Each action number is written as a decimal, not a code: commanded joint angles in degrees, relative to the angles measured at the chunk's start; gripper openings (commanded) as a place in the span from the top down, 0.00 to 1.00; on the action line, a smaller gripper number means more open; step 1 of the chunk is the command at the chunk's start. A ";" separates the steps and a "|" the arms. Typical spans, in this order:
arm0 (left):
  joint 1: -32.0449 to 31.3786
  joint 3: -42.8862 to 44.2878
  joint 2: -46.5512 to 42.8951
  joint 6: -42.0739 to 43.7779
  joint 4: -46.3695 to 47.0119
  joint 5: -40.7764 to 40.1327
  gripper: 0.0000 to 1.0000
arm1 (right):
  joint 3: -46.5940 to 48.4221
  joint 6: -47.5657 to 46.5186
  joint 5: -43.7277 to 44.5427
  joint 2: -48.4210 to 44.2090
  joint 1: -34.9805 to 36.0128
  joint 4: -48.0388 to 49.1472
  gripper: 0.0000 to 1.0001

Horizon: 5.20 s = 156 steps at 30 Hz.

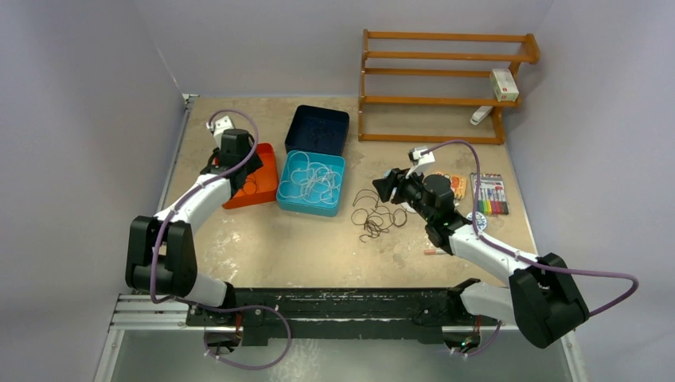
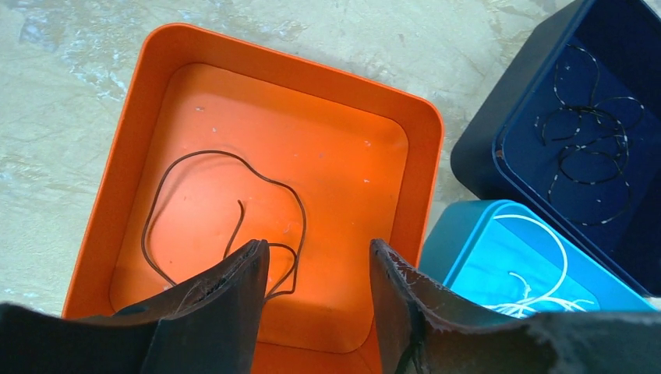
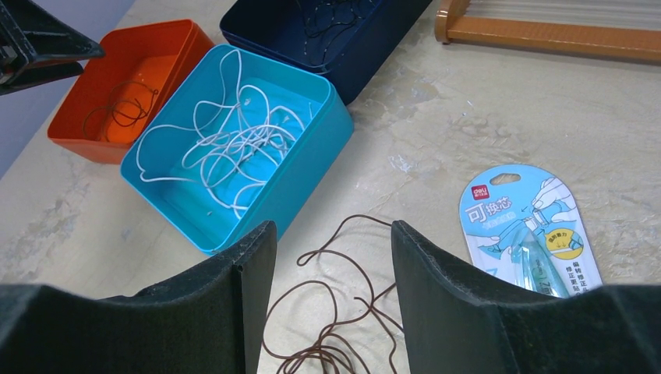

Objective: Untangle the cables

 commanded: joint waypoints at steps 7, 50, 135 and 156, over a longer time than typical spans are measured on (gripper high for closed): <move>-5.15 3.04 -5.81 2.90 -0.40 1.43 0.50 | 4.11 1.82 4.64 -0.85 -0.23 -4.57 0.42; -35.65 19.07 23.04 26.83 2.56 27.46 0.51 | 0.92 11.77 8.39 -5.86 -0.32 -17.66 0.42; -38.29 51.27 -5.08 23.32 -19.97 18.61 1.00 | -5.69 14.46 7.36 18.75 -0.27 23.16 0.59; -38.29 69.83 0.90 28.45 -23.64 9.91 1.00 | -9.42 20.67 10.82 20.80 -0.32 21.16 0.71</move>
